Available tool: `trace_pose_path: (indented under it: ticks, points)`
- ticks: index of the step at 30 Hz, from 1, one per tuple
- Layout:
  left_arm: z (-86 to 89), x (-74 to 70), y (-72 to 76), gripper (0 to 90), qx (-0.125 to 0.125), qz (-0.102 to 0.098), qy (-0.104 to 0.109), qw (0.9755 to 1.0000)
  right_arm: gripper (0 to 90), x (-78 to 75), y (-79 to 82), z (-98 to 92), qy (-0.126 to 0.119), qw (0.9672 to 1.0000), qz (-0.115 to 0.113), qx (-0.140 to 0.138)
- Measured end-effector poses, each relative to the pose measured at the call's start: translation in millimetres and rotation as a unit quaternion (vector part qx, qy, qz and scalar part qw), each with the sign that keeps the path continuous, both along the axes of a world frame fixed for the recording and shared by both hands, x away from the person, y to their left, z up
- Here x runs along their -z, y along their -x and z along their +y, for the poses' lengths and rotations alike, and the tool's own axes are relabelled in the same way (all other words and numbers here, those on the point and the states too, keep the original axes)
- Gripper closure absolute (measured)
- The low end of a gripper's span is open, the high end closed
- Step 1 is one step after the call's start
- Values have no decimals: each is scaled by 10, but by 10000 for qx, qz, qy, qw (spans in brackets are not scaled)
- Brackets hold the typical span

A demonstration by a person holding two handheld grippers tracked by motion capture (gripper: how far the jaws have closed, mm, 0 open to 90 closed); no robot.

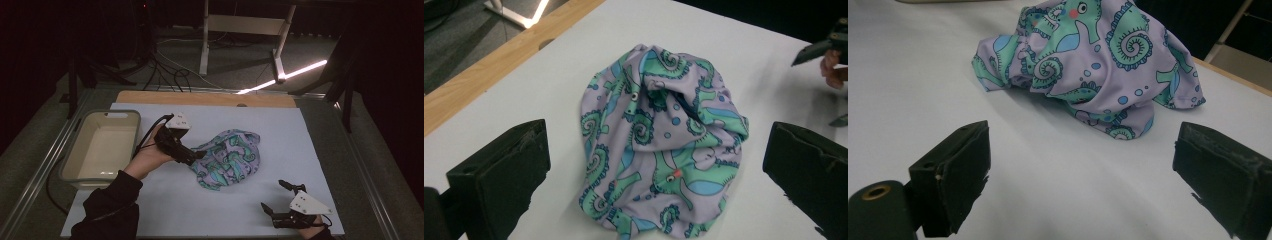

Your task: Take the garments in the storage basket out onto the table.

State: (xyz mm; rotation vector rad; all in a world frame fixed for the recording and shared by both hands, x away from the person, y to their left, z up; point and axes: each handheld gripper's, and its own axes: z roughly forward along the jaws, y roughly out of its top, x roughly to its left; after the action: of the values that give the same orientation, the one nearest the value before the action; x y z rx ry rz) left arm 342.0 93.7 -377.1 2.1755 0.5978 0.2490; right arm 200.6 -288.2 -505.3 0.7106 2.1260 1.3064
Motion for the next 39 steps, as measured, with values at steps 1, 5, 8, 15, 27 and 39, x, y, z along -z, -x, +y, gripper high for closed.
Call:
trace_pose_path:
  ticks: [1, 5, 8, 15, 27, 39]
  points:
    - [15, 9, 16, 0, 1, -10, -10, 10000, 87, 0, -1, -1, 3, 10000, 14, 1]
    - [62, 44, 82, 0, 27, -31, 3, 10000, 87, 1, -3, 2, 9, 10000, 7, -9]
    - [92, 100, 145, 0, 57, -42, -50, 10000, 87, 1, -3, 2, 3, 10000, 9, -19]
    - [136, 199, 241, 0, 122, 1, -2, 9999, 86, 2, -1, 5, 35, 10000, 24, -21]
    - [275, 476, 458, 0, 185, 116, -5, 9998, 86, 3, -1, 9, 36, 10000, 9, -38]
    - [359, 732, 608, 0, 227, 176, -87, 9995, 87, 3, 0, 13, 32, 10000, 25, -40]
